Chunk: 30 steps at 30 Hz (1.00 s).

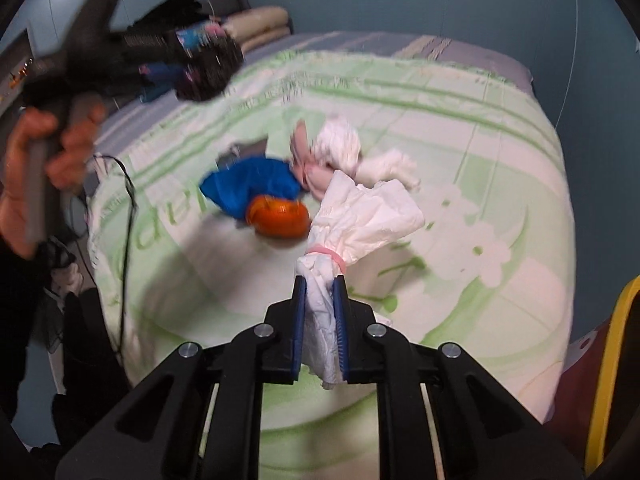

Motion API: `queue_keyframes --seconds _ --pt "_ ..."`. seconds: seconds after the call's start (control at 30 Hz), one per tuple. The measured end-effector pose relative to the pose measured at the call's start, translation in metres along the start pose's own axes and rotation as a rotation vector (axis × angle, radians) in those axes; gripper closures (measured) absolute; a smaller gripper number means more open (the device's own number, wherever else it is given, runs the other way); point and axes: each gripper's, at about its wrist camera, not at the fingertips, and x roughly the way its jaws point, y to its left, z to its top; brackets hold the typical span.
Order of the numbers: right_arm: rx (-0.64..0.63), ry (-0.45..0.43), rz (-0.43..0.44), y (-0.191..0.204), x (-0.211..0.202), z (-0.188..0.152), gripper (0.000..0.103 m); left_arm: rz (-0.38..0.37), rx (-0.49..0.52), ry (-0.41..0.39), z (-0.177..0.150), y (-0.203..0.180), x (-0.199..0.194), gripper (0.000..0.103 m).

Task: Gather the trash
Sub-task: 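Lift the black bag in left tool while right tool lifts the white tissue, then carry the black bag and white tissue in both tools over the yellow bin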

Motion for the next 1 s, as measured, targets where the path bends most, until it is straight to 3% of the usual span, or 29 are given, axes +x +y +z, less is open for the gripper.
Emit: queue_keyframes --seconds 0.27,0.5,1.0 --pt "0.014 -0.147 -0.007 -0.018 -0.077 0.012 0.090 -0.047 0.034 -0.008 0.002 -0.034 -0.003 0.067" --pt "0.053 -0.269 -0.073 -0.052 -0.139 0.010 0.090 -0.119 0.099 -0.029 0.003 -0.084 -0.015 0.067" --pt "0.182 -0.389 -0.260 -0.128 -0.215 -0.022 0.090 -0.326 0.256 -0.035 -0.009 -0.214 -0.021 0.067"
